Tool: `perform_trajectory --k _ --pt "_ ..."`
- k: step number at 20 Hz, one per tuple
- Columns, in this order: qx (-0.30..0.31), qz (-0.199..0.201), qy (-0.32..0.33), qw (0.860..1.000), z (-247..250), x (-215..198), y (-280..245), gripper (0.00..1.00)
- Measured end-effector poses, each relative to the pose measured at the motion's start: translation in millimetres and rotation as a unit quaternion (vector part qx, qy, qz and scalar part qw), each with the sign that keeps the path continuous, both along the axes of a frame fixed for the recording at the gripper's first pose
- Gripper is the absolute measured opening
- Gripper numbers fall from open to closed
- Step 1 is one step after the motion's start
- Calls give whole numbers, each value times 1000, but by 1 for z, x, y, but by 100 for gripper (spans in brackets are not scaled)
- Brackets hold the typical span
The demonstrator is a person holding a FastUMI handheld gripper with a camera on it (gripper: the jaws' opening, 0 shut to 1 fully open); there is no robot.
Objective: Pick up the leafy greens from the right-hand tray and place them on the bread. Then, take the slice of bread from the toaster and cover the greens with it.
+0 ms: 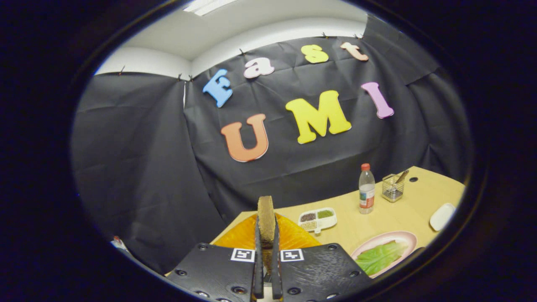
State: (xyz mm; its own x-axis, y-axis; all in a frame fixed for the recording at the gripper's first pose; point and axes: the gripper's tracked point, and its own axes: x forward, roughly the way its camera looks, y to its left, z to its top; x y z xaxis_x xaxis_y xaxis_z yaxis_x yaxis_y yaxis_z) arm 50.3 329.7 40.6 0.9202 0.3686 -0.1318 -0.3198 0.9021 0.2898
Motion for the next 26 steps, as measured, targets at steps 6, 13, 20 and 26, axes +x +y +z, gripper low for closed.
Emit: perform_trajectory --k 6,13,20,26 --pt "-34 -70 -60 995 11 -3 -84 7" --pt "-40 -122 12 992 -88 23 -163 8" --pt "21 -115 78 990 -144 40 -185 7" --pt "78 -111 119 984 -167 44 -193 7"
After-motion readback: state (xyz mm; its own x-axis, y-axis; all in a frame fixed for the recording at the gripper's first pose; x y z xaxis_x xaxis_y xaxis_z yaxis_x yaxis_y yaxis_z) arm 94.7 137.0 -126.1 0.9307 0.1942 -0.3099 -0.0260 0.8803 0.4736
